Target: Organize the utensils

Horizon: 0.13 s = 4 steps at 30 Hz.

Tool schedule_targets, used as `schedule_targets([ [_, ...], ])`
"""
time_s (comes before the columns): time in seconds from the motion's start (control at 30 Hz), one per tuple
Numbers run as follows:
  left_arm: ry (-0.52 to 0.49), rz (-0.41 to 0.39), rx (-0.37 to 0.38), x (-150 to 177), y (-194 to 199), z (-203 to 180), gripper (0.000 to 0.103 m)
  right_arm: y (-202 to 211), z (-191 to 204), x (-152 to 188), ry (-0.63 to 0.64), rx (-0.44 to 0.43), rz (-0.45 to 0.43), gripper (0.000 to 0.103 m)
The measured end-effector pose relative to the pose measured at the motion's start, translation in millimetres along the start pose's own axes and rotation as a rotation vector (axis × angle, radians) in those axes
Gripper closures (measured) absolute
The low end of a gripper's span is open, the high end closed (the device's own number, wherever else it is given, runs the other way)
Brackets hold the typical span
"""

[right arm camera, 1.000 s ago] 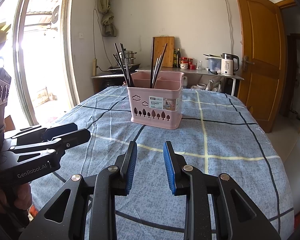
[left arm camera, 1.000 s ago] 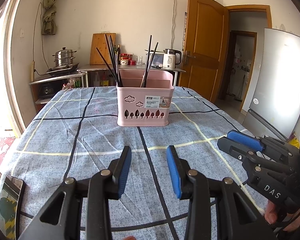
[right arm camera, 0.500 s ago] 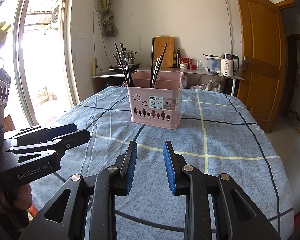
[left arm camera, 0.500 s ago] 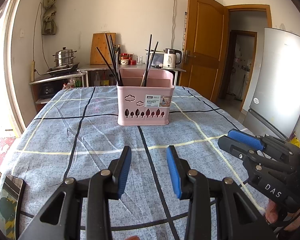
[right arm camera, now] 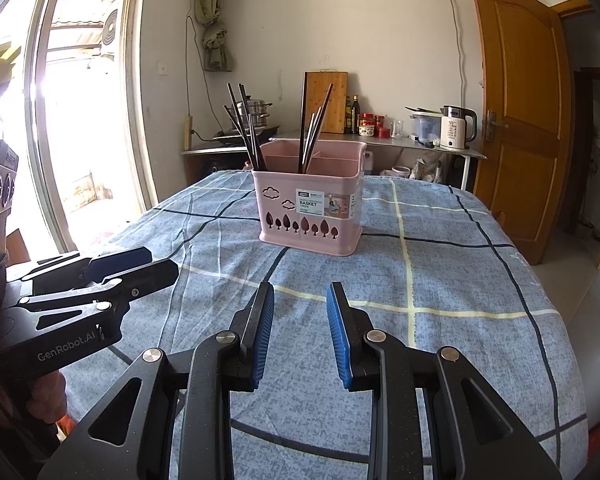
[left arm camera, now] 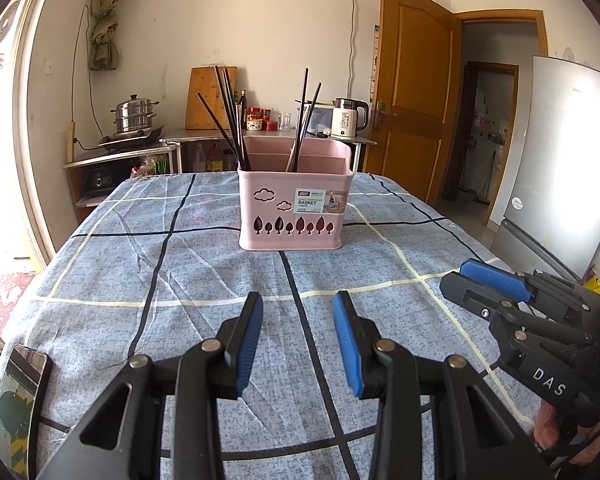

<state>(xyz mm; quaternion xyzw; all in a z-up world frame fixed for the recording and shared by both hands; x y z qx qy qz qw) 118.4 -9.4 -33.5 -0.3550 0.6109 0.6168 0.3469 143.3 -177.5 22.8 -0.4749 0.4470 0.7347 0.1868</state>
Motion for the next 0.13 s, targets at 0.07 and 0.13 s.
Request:
schedule_targets([
  [0.07,0.002,-0.001,-0.007,-0.3,-0.1,1.2,0.065,0.0,0.4,0.0,0.000,-0.002,0.000,0.075],
  [0.13,0.004,0.002,-0.010,-0.1,-1.2,2.2,0.065,-0.1,-0.5,0.1,0.000,-0.001,0.001,0.075],
])
Point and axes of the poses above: each gripper's, at about its wrist camera, not at the fingertips, and y roughly against the way its jaws point, z to its left, x to its underside, the point moved 9 cm from there along -y, roughly the way its jaws point, and after that the axes turned 10 degrees about -x, right-handed, at the moved point
